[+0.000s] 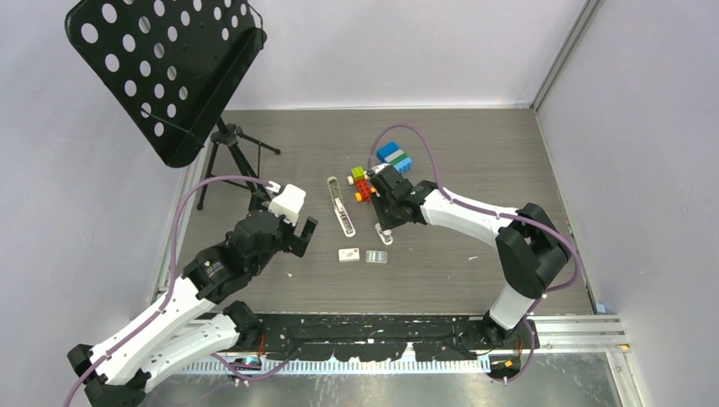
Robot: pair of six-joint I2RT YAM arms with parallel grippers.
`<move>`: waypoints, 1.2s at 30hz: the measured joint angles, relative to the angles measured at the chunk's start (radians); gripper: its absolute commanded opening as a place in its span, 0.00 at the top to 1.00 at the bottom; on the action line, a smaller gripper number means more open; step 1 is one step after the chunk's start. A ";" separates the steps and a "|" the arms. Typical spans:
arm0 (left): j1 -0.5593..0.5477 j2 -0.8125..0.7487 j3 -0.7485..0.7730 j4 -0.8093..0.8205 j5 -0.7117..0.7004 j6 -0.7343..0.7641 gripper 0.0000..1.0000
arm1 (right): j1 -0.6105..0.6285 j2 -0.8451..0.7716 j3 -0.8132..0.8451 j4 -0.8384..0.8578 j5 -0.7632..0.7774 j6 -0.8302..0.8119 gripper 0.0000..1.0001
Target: Load the staples into the stapler
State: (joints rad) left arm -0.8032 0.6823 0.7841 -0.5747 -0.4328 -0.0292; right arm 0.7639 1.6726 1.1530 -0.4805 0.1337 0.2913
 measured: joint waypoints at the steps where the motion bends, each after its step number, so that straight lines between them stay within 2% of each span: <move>1: 0.000 0.002 -0.006 0.002 0.001 0.005 0.00 | 0.000 0.010 0.000 -0.003 -0.002 0.002 0.73; 9: 0.000 0.009 -0.030 0.001 0.013 0.012 0.00 | 0.000 0.034 -0.023 0.000 -0.023 0.027 0.75; 20: 0.010 0.007 -0.039 0.002 0.018 0.012 0.00 | 0.000 0.018 -0.086 0.117 -0.019 0.055 0.78; 26: 0.018 0.006 -0.039 0.002 0.026 0.012 0.00 | 0.000 -0.019 -0.161 0.214 -0.003 0.080 0.80; 36: 0.020 0.003 -0.046 0.008 0.035 0.012 0.00 | 0.000 -0.098 -0.359 0.497 0.044 0.130 0.80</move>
State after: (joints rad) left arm -0.7830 0.6853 0.7380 -0.5663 -0.3973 -0.0174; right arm 0.7639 1.5749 0.7940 0.0162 0.1780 0.4217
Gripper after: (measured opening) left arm 0.994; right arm 0.207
